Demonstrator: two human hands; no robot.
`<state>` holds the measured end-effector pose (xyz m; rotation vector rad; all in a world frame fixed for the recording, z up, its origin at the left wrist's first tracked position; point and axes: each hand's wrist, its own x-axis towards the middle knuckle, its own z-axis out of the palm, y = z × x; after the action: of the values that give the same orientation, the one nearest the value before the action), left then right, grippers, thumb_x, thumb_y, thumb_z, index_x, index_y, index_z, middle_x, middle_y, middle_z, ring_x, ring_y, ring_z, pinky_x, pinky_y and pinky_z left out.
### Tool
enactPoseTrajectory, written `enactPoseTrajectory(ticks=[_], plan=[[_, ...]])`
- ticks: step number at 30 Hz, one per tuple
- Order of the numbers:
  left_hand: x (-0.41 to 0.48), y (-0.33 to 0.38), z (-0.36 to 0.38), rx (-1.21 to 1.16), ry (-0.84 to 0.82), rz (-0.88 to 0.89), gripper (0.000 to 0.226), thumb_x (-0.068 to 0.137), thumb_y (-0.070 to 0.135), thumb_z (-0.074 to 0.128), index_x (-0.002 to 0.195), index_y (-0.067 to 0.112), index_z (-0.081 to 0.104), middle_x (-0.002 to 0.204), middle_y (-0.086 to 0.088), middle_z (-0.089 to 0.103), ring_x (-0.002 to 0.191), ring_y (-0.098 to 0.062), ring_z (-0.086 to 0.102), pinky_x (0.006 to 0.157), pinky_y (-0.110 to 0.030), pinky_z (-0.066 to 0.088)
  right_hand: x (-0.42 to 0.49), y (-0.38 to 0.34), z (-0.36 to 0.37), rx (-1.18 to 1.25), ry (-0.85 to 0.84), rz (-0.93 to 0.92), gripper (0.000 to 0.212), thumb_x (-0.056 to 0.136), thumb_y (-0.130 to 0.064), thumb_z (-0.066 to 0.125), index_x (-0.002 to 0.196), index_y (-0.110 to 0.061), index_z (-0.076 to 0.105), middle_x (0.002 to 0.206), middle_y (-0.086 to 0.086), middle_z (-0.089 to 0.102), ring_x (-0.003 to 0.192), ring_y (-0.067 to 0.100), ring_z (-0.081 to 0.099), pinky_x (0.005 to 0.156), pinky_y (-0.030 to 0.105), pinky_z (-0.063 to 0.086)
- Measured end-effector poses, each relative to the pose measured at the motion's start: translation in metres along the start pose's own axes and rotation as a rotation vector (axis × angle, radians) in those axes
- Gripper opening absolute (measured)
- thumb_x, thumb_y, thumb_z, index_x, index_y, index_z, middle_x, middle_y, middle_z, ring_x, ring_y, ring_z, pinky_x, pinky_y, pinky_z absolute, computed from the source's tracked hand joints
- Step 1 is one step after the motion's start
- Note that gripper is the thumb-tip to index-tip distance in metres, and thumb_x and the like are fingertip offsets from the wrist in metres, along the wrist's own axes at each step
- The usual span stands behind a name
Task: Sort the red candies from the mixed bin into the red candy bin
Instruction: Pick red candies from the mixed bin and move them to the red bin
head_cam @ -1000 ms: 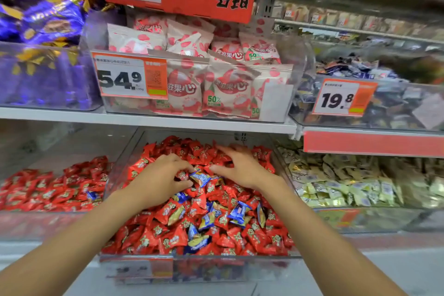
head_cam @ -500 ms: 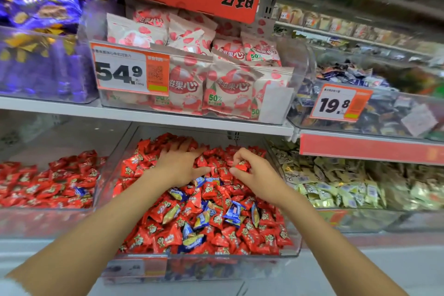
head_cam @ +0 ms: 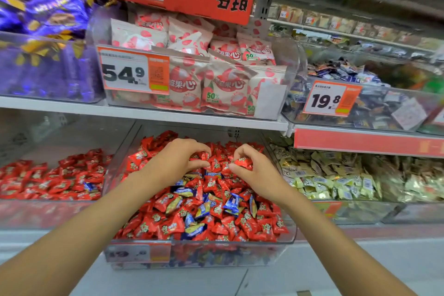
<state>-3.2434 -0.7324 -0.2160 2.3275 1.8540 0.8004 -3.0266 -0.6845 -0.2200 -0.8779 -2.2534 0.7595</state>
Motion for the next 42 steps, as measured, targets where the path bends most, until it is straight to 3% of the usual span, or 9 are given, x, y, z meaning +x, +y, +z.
enactPoseTrajectory(ticks=[4,8,17,20,23,27,33,37,42], plan=[[-0.022,0.002,-0.02,-0.062,0.128,0.009,0.031,0.081,0.037,0.069,0.107,0.02,0.07,0.102,0.003,0.071,0.095,-0.013,0.063,0.08,-0.021,0.042,-0.008,-0.015,0.011,0.018,0.0,-0.007,0.019,0.091,-0.021,0.061,0.082,-0.024,0.045,0.079,-0.016,0.049,0.071,0.002,0.046,0.07,0.021,0.035],[-0.054,-0.011,-0.046,-0.076,0.103,-0.046,0.027,0.08,0.04,0.07,0.102,0.024,0.07,0.095,0.005,0.072,0.086,-0.01,0.066,0.08,-0.026,0.048,-0.011,-0.044,0.026,0.04,-0.013,-0.052,0.018,0.091,-0.023,0.062,0.083,-0.023,0.046,0.082,-0.002,0.052,0.07,0.036,0.049,0.063,0.037,0.04],[-0.162,-0.142,-0.136,0.066,0.265,-0.358,0.019,0.074,0.023,0.08,0.09,0.016,0.073,0.066,0.017,0.06,0.067,-0.001,0.059,0.066,-0.006,0.04,0.065,-0.154,0.138,0.01,-0.248,-0.281,0.026,0.088,-0.017,0.066,0.08,-0.027,0.043,0.072,-0.006,0.048,0.069,0.01,0.042,0.066,0.026,0.035],[-0.181,-0.193,-0.152,0.144,0.293,-0.455,0.024,0.073,0.027,0.08,0.093,0.015,0.073,0.078,-0.002,0.07,0.079,-0.021,0.066,0.069,-0.028,0.046,0.112,-0.175,0.194,-0.071,-0.295,-0.298,0.025,0.087,-0.02,0.068,0.086,-0.021,0.044,0.084,0.007,0.06,0.082,0.025,0.057,0.071,0.033,0.039],[-0.185,-0.226,-0.154,0.157,0.249,-0.536,0.048,0.073,0.032,0.08,0.117,0.016,0.066,0.102,-0.008,0.071,0.097,-0.026,0.065,0.074,-0.026,0.04,0.149,-0.18,0.229,-0.146,-0.385,-0.272,0.029,0.083,-0.027,0.073,0.104,-0.017,0.055,0.111,0.013,0.062,0.106,0.029,0.058,0.087,0.031,0.04],[-0.183,-0.254,-0.142,0.307,-0.019,-0.612,0.078,0.067,0.058,0.074,0.137,0.035,0.047,0.139,-0.005,0.051,0.128,-0.028,0.044,0.105,-0.042,0.037,0.161,-0.166,0.221,-0.379,-0.435,-0.263,0.052,0.09,-0.033,0.064,0.136,-0.017,0.049,0.141,0.004,0.05,0.131,0.018,0.044,0.1,0.018,0.027],[-0.133,-0.225,-0.087,-0.136,-0.168,-0.398,0.045,0.072,0.037,0.08,0.114,0.029,0.068,0.116,0.011,0.064,0.105,-0.006,0.058,0.096,-0.025,0.044,0.134,-0.12,0.174,-0.52,-0.309,-0.278,0.03,0.094,-0.032,0.057,0.12,-0.02,0.062,0.122,0.0,0.063,0.112,0.018,0.057,0.098,0.031,0.042],[-0.109,-0.224,-0.046,-0.001,-0.408,-0.286,0.034,0.073,0.026,0.08,0.106,0.023,0.073,0.11,0.007,0.069,0.103,-0.01,0.062,0.089,-0.025,0.048,0.124,-0.108,0.17,-0.399,-0.333,-0.287,0.024,0.097,-0.027,0.053,0.112,-0.014,0.066,0.119,0.003,0.061,0.115,0.015,0.052,0.095,0.019,0.034],[-0.109,-0.218,-0.059,0.0,-0.145,-0.319,0.005,0.076,0.025,0.077,0.08,0.022,0.077,0.085,0.008,0.074,0.081,-0.007,0.066,0.078,-0.026,0.05,0.118,-0.101,0.172,-0.311,-0.304,-0.244,0.026,0.098,-0.028,0.05,0.115,-0.018,0.067,0.131,0.003,0.057,0.132,0.011,0.04,0.107,0.021,0.027]])
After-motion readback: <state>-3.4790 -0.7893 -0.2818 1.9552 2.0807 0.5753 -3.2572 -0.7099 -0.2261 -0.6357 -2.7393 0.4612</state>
